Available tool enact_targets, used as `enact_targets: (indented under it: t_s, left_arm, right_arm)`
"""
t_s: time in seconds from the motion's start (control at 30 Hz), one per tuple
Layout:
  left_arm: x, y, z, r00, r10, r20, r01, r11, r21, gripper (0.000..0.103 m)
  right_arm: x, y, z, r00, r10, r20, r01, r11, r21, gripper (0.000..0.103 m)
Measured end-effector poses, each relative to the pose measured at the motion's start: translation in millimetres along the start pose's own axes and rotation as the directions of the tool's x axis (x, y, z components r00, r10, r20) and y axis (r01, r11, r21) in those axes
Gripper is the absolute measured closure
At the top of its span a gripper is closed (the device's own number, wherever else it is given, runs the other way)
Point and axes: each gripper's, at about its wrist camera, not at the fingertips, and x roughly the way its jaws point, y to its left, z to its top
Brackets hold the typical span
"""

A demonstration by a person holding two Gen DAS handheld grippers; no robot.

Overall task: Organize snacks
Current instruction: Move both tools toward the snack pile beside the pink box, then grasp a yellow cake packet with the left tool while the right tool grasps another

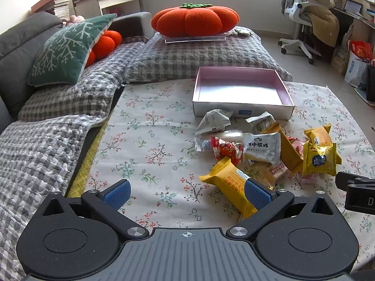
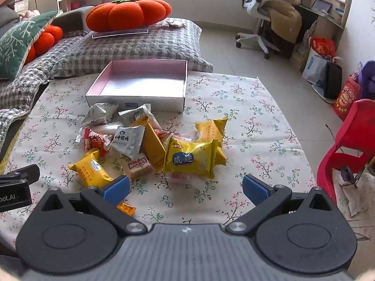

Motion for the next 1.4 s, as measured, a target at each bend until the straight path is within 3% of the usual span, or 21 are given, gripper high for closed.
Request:
enact_targets:
  t_s: [0.53, 0.73, 0.9, 1.07, 1.17, 1.3, 1.33, 1.4]
  left_arm:
    - [2, -2, 0, 1.000, -0.013, -0.014, 0.013, 1.000, 0.001, 0.000]
    - [18, -1, 6, 0.995, -0.046, -0.093, 0.049, 0.998, 0.026, 0.000]
    - [30, 11, 12, 0.978, -0.155, -0.141, 0.144, 0.986, -0.083, 0.000]
    - [45, 5, 19, 0.967, -0.189, -0.172, 0.168, 0.977, -0.134, 0.000]
    - [61, -5, 18, 0.951, -0.195, -0.241, 0.162, 0.975, -0.150, 0.000]
    - [89, -8, 16, 0.896, -0.276, -0.349, 0.173, 0.939, -0.296, 0.000]
    - [96, -8, 15, 0.890, -0.277, -0.362, 0.151, 0.928, -0.340, 0.000]
    - [102, -10, 13, 0.900, -0.265, -0.346, 0.116, 0.911, -0.396, 0.000]
  right_arm:
    - [3, -5, -1, 0.999, 0.028, -0.023, -0.027, 0.999, 0.041, 0.004]
    - [10, -6, 0, 0.996, 0.040, -0.075, -0.038, 0.999, 0.030, 0.005]
    - [18, -32, 1, 0.994, 0.048, -0.103, -0.035, 0.992, 0.123, 0.005]
    - [37, -60, 6, 0.986, 0.100, -0.135, -0.062, 0.964, 0.259, 0.006]
    - [49, -60, 12, 0.982, 0.113, -0.150, -0.075, 0.968, 0.240, 0.007]
    - [66, -62, 20, 0.973, 0.166, -0.162, -0.125, 0.964, 0.237, 0.015]
    - [68, -61, 22, 0.969, 0.190, -0.160, -0.151, 0.961, 0.230, 0.017]
    - [73, -59, 29, 0.964, 0.225, -0.143, -0.194, 0.960, 0.200, 0.024]
